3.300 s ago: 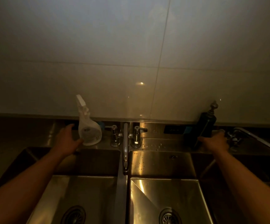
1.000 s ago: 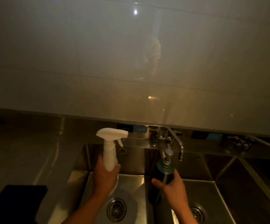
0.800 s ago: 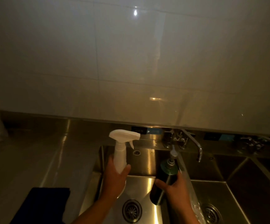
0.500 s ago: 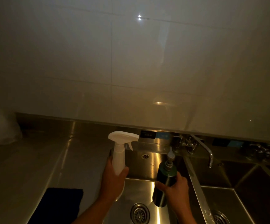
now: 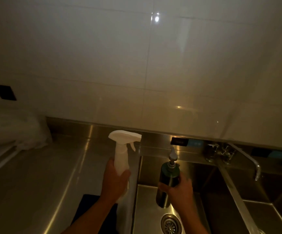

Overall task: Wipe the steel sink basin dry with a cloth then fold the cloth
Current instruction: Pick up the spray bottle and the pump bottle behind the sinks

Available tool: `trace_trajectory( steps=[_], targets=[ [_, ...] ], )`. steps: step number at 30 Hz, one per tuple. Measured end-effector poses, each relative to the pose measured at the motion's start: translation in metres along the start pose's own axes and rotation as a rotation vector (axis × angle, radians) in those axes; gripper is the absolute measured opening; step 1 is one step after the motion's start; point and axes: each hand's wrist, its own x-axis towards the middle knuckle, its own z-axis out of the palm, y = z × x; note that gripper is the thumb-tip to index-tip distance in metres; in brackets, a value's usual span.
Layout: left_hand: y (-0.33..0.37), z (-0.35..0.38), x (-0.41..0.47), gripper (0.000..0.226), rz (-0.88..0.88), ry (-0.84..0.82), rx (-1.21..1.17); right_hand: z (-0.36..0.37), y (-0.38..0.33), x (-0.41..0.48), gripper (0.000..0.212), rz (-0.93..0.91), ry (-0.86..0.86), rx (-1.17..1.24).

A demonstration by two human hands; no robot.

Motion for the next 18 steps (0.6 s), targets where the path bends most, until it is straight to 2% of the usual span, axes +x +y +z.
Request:
trace_trajectory(
  steps=[3, 8, 18],
  targets=[
    [-0.008, -0.036, 0.026, 0.052, 0.01, -0.018, 0.013, 0.042, -0.022, -0.005, 0.07, 0.0, 0.035, 0.008],
    [-0.021, -0.081, 0.067, 0.057, 0.053, -0.048, 0.061, 0.101, -0.055, -0.008, 0.064, 0.007, 0.018, 0.005],
    [-0.055, -0.095, 0.101, 0.066, -0.05, -0.049, 0.043, 0.162, -0.069, 0.019, 0.067, -0.003, -0.054, -0.031]
  ],
)
